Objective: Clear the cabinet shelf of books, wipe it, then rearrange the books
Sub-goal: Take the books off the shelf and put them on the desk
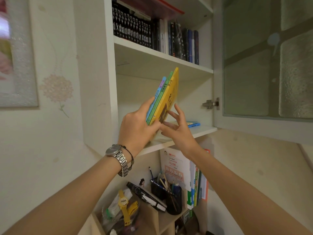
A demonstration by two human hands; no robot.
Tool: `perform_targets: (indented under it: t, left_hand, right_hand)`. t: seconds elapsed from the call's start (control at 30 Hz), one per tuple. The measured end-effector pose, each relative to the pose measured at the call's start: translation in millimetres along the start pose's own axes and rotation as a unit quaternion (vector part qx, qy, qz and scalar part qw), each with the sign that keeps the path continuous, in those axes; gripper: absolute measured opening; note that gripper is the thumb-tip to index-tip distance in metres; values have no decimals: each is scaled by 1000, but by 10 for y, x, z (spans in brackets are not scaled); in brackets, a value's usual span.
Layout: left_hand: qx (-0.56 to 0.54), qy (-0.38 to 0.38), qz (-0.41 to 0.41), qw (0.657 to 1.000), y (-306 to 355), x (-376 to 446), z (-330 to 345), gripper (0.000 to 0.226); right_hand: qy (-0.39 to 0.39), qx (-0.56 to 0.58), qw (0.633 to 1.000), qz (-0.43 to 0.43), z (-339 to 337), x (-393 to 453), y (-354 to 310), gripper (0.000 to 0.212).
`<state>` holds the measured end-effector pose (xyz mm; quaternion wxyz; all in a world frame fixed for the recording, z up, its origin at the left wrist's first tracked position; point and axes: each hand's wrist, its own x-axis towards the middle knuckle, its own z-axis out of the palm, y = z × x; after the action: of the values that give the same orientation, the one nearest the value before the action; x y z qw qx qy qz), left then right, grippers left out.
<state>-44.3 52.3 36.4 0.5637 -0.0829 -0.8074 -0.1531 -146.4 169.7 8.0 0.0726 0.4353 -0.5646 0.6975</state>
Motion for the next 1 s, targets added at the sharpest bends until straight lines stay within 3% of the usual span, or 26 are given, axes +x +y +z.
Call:
perform_targets:
  t: [0.23,0.43,0.6,1.0]
  left_hand:
    - [-104,67,-48,991,168,1,-205,58]
    - [-232,106,-95,962,298,-92,-287,57]
    - [-343,108,-151,921,405,-201,-268,58]
    - [-439,-50,-239,865,651,-841,228,58]
  right_hand:
    - [-8,-6,999,39,-51,-44,-92,84]
    - [-14,40,997,72,-155,-78,-169,105]
    - [17,93,993,64,-228,-218,-311,75]
    - [133,-23,986,95,-750,-1196,-338,86]
